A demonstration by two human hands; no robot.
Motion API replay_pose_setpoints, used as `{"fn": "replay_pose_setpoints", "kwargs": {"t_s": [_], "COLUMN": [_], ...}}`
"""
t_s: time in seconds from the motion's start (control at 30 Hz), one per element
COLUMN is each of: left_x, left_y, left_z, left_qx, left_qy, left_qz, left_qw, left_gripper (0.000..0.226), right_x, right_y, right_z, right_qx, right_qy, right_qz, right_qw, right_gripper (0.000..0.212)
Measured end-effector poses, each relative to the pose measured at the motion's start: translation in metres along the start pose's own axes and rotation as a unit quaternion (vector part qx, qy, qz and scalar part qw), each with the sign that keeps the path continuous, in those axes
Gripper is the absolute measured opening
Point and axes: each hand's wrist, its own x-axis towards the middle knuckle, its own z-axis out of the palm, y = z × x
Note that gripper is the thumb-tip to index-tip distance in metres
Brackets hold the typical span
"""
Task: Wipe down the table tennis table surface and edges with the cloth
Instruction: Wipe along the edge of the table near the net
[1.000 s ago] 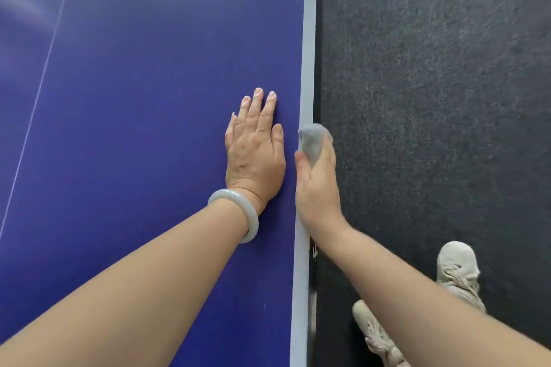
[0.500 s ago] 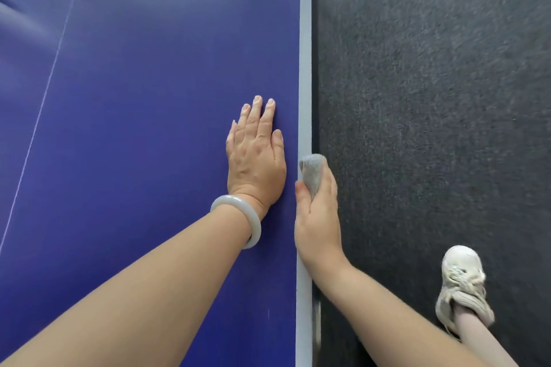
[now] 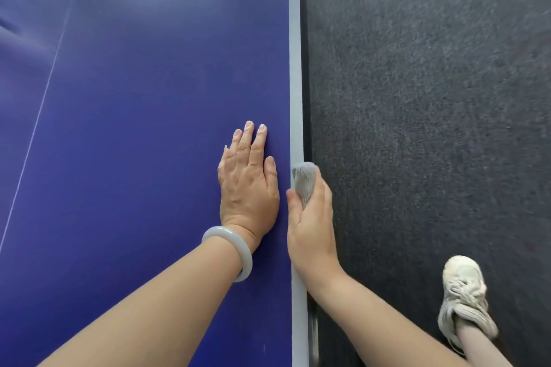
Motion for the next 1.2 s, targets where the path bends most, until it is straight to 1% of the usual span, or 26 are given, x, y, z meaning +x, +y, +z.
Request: {"fn": "replay_pose_setpoints", "kwargs": {"t_s": [0.1, 0.17, 0.23, 0.3, 0.4, 0.47, 0.53, 0.57, 0.63, 0.73, 0.8, 0.87, 0.97, 1.2], "left_x": [0.000, 0.000, 0.001, 0.001, 0.000, 0.001, 0.001, 0.000, 0.000, 0.001, 0.000, -0.001, 0.001, 0.003], "left_y": [0.000, 0.000, 0.000, 0.000, 0.002, 0.002, 0.002, 0.003, 0.003, 0.003, 0.001, 0.000, 0.003, 0.013], "left_z": [-0.001, -0.001, -0.002, -0.001, -0.002, -0.003, -0.002, -0.003, -0.004, -0.005, -0.006, -0.007, -0.006, -0.012], "left_qx": [0.004, 0.006, 0.008, 0.009, 0.014, 0.016, 0.019, 0.020, 0.019, 0.022, 0.027, 0.029, 0.038, 0.090], "left_qy": [-0.006, -0.008, -0.008, -0.007, -0.009, -0.009, -0.013, -0.016, -0.021, -0.034, -0.037, -0.033, -0.036, -0.058], "left_qz": [0.002, 0.003, 0.003, -0.002, -0.002, -0.001, -0.002, -0.002, -0.006, -0.010, -0.008, -0.005, -0.008, -0.016], "left_qw": [1.000, 1.000, 1.000, 1.000, 1.000, 1.000, 1.000, 1.000, 1.000, 0.999, 0.999, 0.999, 0.999, 0.994], "left_gripper": [0.056, 0.057, 0.056, 0.056, 0.056, 0.058, 0.060, 0.059, 0.058, 0.057, 0.057, 0.056, 0.056, 0.056], "right_x": [0.059, 0.113, 0.145, 0.141, 0.082, 0.039, 0.015, 0.015, 0.039, 0.119, 0.177, 0.208, 0.215, 0.215], "right_y": [-0.021, -0.041, -0.053, -0.050, -0.029, -0.017, -0.009, -0.009, -0.019, -0.048, -0.069, -0.080, -0.076, -0.071], "right_z": [0.004, 0.005, 0.005, 0.006, 0.003, 0.000, -0.002, -0.004, -0.006, -0.003, 0.000, 0.001, -0.003, -0.004], "right_qx": [-0.016, -0.001, 0.026, 0.044, 0.042, 0.042, 0.031, 0.019, 0.020, 0.065, 0.092, 0.088, 0.080, 0.077], "right_qy": [-0.002, -0.008, -0.008, -0.009, 0.010, -0.004, -0.023, -0.029, -0.035, -0.042, -0.039, -0.052, -0.091, -0.093], "right_qz": [0.012, 0.035, 0.053, 0.038, 0.005, 0.014, 0.025, 0.026, 0.030, 0.062, 0.102, 0.117, 0.107, 0.080], "right_qw": [1.000, 0.999, 0.998, 0.998, 0.999, 0.999, 0.999, 0.999, 0.999, 0.995, 0.990, 0.988, 0.987, 0.989], "right_gripper": [0.063, 0.061, 0.058, 0.056, 0.061, 0.069, 0.079, 0.078, 0.070, 0.062, 0.066, 0.072, 0.075, 0.068]}}
